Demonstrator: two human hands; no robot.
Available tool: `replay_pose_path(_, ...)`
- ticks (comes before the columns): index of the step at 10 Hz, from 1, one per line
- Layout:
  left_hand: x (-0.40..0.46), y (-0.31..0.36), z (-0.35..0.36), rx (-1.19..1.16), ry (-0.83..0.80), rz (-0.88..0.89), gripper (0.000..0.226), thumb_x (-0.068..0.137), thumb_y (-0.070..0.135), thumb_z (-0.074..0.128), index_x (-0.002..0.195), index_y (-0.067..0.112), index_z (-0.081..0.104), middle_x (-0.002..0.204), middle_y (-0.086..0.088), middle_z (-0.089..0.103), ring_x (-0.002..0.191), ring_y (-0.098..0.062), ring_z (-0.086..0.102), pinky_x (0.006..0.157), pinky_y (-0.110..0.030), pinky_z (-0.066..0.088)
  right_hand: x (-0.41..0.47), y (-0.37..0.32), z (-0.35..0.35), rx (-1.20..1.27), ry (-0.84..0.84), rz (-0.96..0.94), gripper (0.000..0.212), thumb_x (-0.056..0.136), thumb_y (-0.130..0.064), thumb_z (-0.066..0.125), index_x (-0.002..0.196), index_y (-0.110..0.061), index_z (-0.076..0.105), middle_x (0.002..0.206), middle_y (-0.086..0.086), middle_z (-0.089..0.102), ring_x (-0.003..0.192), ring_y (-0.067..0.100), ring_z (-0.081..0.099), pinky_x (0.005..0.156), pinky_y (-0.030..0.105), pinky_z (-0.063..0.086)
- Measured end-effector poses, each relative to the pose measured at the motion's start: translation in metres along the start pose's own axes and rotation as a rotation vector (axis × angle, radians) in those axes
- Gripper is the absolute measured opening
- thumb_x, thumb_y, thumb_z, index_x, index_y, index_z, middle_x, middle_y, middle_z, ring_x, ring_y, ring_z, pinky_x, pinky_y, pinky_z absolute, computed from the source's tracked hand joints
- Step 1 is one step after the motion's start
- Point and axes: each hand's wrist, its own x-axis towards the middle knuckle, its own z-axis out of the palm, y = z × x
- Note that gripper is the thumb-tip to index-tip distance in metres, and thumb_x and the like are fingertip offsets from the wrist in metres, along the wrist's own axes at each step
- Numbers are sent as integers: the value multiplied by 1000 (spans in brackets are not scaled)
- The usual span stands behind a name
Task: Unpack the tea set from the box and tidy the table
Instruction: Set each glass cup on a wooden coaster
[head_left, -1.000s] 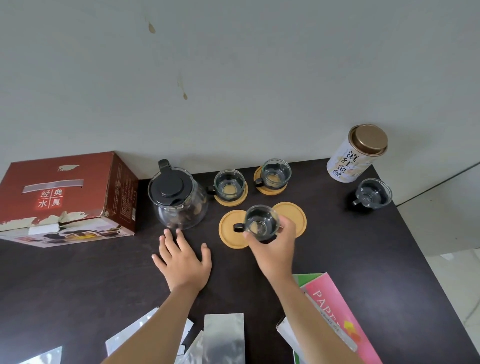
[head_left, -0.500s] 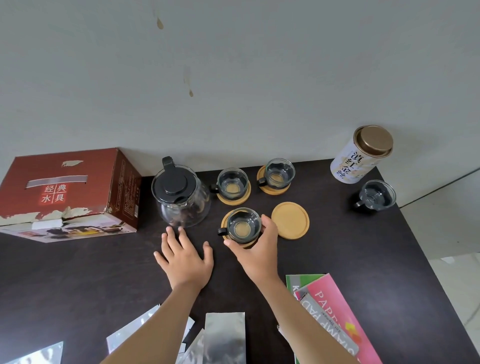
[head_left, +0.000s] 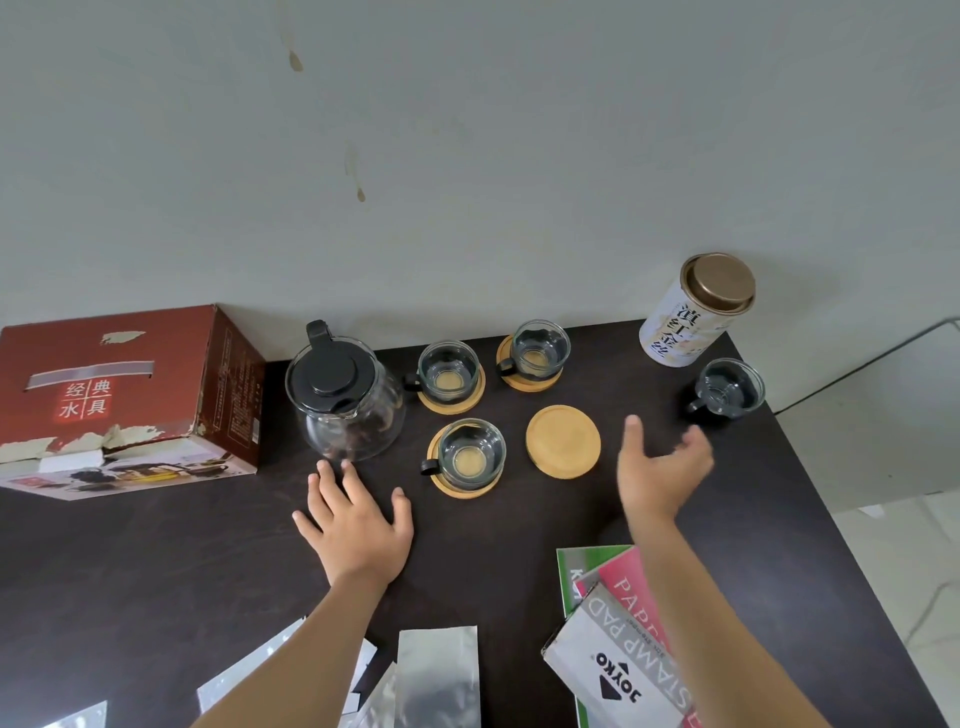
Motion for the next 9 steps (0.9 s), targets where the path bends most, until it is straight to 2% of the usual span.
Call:
replay_pose_path(1,0,0,0,2,-4,-1,78,80,55,31,138,3,37,151,-21,27,140,-38,20,107,-63,18,35,2,-6,17,117,106,87,79,-29,77,143,5,29,142,21,37,134,33,34,108,35,33)
replay_pose_path(2,0,1,0,0,-4,1,79,80,55,30,138,3,38,150,-21,28,140,-38,20,107,-63,19,67,-1,-6,13,160,171,95,74,-33,80,145,1,28,145,19,38,138,35,29,111,45,34)
replay_pose_path(4,0,0,1,-1,1,1,78,79,55,31,137,2,39,149,-22,29,139,-38,22,106,-64,20,111,-13,2,51,185,289,104,66,-31,86,148,-14,25,149,9,37,138,32,31,107,47,40)
replay_pose_path(5,1,0,1,-3,6,2,78,79,54,32,136,2,40,149,-22,30,139,-39,23,106,-64,21,115,-11,5,88,180,340,103,62,-27,88,146,-27,28,149,8,35,131,36,40,103,50,44)
replay_pose_path(6,0,0,1,-9,15,6,78,79,54,32,136,1,40,148,-23,31,138,-40,24,105,-65,21,115,-10,3,113,213,320,99,55,-26,91,137,-31,37,144,5,41,125,34,48,96,48,51)
replay_pose_path(7,0,0,1,-4,14,6,78,79,54,31,135,1,40,148,-23,31,138,-40,24,105,-65,21,101,-11,-1,81,191,231,103,55,-30,91,142,-27,35,143,4,41,132,29,38,97,42,46)
replay_pose_path(8,0,1,1,0,11,6,78,79,55,31,135,1,40,148,-23,31,138,-40,24,105,-64,22,73,-17,-3,63,111,143,88,55,-39,90,131,-25,49,135,8,42,123,26,45,91,36,50)
replay_pose_path(9,1,0,1,5,7,9,78,79,54,31,136,1,40,148,-23,31,138,-40,25,105,-65,21,37,-18,0,163,11,125,80,52,-37,92,120,-19,53,127,6,45,111,21,54,70,16,45)
